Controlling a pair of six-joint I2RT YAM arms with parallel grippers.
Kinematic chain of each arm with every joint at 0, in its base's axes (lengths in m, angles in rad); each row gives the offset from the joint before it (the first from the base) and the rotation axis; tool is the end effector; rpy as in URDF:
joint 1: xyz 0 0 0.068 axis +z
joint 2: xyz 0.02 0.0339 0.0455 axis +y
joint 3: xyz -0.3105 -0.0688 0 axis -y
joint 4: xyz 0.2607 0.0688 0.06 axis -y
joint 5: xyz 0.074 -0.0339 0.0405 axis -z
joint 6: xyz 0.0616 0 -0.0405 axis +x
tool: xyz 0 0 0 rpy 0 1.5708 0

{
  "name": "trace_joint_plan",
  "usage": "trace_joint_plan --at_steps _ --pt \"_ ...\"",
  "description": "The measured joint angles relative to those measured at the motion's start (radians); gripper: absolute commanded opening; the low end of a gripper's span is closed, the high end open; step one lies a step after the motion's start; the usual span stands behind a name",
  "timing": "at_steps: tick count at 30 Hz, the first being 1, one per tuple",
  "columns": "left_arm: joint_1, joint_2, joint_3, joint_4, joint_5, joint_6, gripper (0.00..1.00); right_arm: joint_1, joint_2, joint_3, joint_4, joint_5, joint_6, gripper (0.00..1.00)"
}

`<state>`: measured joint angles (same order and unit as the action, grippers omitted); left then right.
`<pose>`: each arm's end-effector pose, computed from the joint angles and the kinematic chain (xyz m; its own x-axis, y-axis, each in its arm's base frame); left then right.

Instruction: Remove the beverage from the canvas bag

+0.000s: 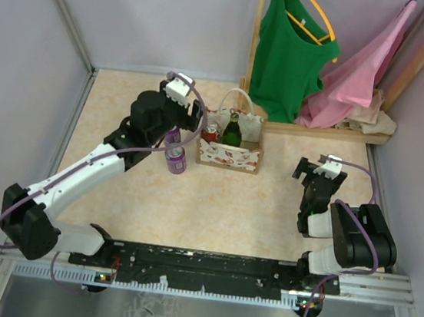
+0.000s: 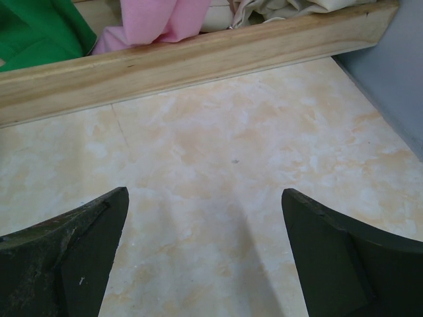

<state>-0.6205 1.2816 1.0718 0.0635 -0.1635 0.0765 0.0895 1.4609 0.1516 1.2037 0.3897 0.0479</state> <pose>0.2762 -0.1850 0.3958 -0.0844 0.1530 -0.9846 0.4504 0.8873 0.0993 0.2427 -0.0017 0.1720 -0.0908 0.0363 -0.9952 0.2983 0.9544 0.0076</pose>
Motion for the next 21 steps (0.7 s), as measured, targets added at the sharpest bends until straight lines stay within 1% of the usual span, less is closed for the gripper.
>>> trace_joint_plan --at_steps 4,8,13,18,21 --pt "-0.002 0.079 0.091 0.059 0.106 0.011 0.85 0.000 0.000 0.000 0.000 0.000 0.000 0.99" --pt "-0.003 0.197 0.151 0.094 0.220 0.014 0.89 0.000 0.000 0.000 0.000 0.000 0.000 0.99" --pt "-0.003 0.322 0.180 0.116 0.357 0.014 0.85 0.000 0.000 0.000 0.000 0.000 0.000 0.99" --pt "-0.003 0.391 0.212 0.130 0.436 0.014 0.82 0.000 0.000 0.000 0.000 0.000 0.000 0.99" --pt "-0.002 0.406 0.219 0.151 0.462 0.015 0.78 0.000 0.000 0.000 0.000 0.000 0.000 0.99"
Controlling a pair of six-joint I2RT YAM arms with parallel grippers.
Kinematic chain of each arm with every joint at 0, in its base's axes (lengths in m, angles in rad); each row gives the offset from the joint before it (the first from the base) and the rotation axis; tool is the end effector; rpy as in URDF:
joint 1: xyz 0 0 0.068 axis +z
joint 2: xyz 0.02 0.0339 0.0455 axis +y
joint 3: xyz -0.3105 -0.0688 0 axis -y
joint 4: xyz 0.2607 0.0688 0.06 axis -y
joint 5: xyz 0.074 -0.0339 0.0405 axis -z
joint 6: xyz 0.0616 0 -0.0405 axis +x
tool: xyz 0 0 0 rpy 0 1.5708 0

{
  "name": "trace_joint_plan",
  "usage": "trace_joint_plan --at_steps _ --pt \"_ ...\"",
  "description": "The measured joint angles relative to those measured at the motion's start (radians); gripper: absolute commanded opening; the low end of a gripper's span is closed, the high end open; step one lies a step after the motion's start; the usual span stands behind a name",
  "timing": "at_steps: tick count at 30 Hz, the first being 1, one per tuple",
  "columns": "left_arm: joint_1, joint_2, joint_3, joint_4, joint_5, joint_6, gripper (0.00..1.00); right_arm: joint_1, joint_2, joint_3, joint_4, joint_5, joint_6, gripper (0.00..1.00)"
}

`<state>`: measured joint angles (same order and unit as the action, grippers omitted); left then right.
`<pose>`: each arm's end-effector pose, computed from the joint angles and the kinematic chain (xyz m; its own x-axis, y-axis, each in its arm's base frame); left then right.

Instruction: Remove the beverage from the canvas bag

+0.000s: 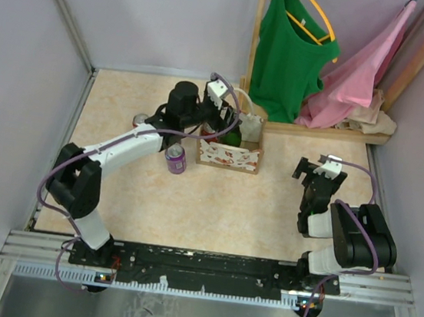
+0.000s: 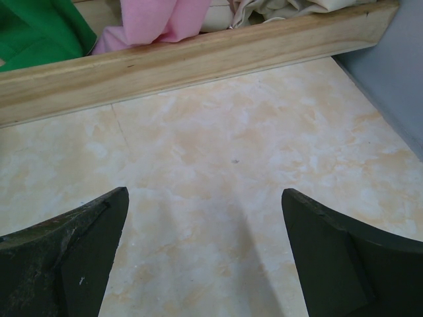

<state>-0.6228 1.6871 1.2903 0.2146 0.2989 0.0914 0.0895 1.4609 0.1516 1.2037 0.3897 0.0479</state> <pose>0.3552 -0.2774 0.3524 -0.0742 0.1607 -0.9842 0.8028 0.5951 0.0366 0.2427 -0.0017 0.1720 -0.0908 0.0363 -0.9952 0.2983 0.9544 0.0076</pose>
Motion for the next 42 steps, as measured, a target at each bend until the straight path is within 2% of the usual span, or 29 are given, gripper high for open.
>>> trace_joint_plan --at_steps 3,16,27,42 --pt "0.002 0.016 0.006 0.029 0.021 0.001 0.74 0.000 0.000 0.000 0.000 0.000 0.000 0.99" --pt "0.060 0.084 -0.030 0.156 0.109 0.010 0.82 0.000 0.000 0.000 0.000 0.000 0.000 0.99" --pt "0.097 0.116 -0.117 0.343 0.246 0.014 0.81 0.000 0.000 0.000 0.000 0.000 0.000 0.99" --pt "0.123 0.210 -0.115 0.451 0.349 -0.006 0.79 0.000 0.000 0.000 0.000 0.000 0.000 0.99"
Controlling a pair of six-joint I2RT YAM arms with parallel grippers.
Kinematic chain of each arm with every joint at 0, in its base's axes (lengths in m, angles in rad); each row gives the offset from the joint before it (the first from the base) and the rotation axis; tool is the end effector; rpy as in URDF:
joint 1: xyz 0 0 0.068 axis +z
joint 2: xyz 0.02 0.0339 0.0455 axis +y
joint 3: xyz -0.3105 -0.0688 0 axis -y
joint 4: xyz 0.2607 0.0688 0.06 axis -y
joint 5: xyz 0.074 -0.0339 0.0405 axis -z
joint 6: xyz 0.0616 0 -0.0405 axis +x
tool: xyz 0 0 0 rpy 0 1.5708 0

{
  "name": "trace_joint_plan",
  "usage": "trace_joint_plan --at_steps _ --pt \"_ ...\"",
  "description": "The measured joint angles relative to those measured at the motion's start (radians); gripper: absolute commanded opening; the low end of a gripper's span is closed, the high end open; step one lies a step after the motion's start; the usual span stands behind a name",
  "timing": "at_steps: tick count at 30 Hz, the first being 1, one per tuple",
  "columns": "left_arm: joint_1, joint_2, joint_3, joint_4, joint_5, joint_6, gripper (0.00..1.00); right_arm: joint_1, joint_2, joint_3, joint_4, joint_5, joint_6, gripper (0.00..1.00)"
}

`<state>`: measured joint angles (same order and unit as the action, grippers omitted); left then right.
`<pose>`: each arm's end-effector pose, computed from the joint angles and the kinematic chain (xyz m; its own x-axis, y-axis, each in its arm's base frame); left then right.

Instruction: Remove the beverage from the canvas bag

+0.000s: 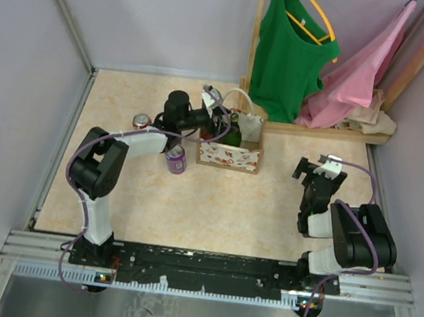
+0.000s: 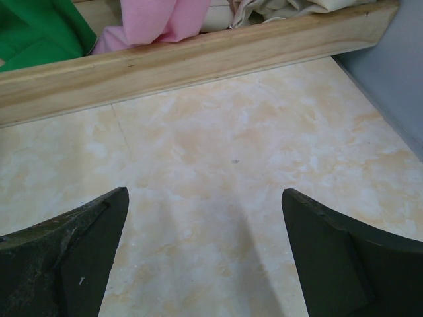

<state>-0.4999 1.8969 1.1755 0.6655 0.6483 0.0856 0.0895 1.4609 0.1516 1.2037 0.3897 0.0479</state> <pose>0.4015 -0.2617 0.2736 0.0290 0.0618 -0.9977 0.9121 0.4068 0.0517 0.2427 -0.0017 0.1720 -0.0908 0.0363 -0.9952 0.2983 0.9544 0.0076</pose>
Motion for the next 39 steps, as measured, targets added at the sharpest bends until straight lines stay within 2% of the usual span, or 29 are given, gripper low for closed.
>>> trace_joint_plan --at_steps 23,30,33,38,39 --pt "0.007 0.135 0.121 0.016 0.079 -0.063 0.66 0.000 0.000 0.000 0.000 0.000 0.000 0.99" --pt "0.007 0.153 0.148 0.023 0.098 -0.080 0.59 0.000 0.000 0.000 0.000 0.000 0.000 0.99" --pt "0.007 0.165 0.159 0.030 0.106 -0.091 0.46 0.000 0.000 0.000 0.000 0.000 0.000 0.99" --pt "0.007 0.183 0.168 0.041 0.119 -0.105 0.43 0.000 0.000 0.000 0.000 0.000 0.000 0.99" --pt "0.007 0.183 0.169 0.043 0.119 -0.105 0.38 0.000 0.000 0.000 0.000 0.000 0.000 0.99"
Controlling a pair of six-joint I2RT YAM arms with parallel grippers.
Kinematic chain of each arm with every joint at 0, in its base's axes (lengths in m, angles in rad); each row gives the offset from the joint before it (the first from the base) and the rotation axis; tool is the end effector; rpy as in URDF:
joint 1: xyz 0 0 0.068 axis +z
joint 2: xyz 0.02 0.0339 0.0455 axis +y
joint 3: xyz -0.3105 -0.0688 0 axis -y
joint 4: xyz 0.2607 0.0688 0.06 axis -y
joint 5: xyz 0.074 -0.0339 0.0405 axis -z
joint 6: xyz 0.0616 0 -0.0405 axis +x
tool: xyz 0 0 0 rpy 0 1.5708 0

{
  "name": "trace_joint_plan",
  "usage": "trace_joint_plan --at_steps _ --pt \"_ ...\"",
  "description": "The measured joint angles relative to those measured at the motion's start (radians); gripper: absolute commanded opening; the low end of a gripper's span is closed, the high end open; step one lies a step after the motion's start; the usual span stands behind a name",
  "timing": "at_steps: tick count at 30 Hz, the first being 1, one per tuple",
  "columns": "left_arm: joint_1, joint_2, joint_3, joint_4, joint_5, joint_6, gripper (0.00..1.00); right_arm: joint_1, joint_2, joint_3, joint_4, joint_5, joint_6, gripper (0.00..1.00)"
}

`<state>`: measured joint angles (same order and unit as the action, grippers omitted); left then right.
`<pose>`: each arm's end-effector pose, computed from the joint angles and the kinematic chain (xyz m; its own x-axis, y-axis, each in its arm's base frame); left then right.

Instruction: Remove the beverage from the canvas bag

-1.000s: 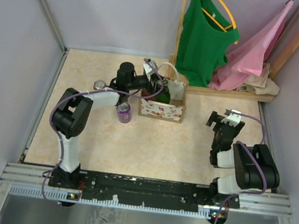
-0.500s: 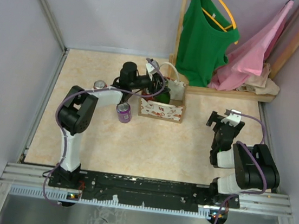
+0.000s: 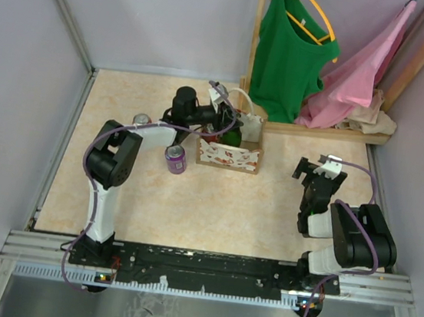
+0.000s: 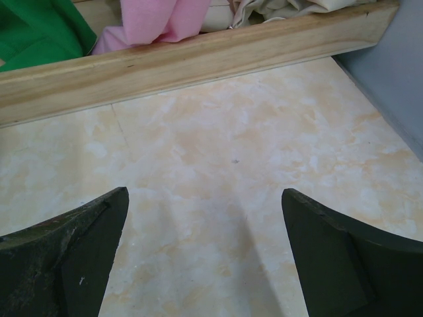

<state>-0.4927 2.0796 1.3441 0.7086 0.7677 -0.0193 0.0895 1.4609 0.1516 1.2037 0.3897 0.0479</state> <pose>0.4406 -0.2851 0.2511 -0.0421 0.0068 -0.9991 0.9514 0.3057 -0.0380 0.2427 -0.0017 0.1720 -0.0908 0.0363 -0.9952 0.2983 0.9544 0.0076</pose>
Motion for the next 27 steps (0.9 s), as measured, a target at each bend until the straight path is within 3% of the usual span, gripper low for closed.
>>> trace_joint_plan --at_steps 3,4,27 --pt "0.000 0.000 0.000 0.009 -0.006 0.010 0.05 0.000 0.000 0.000 0.000 0.000 0.000 0.99" --pt "0.002 0.001 0.000 0.009 -0.003 0.005 0.00 0.000 0.000 0.000 0.000 0.000 0.000 0.99" --pt "0.002 -0.085 0.053 -0.023 -0.025 -0.059 0.00 0.000 0.000 0.000 0.000 0.000 0.000 0.99"
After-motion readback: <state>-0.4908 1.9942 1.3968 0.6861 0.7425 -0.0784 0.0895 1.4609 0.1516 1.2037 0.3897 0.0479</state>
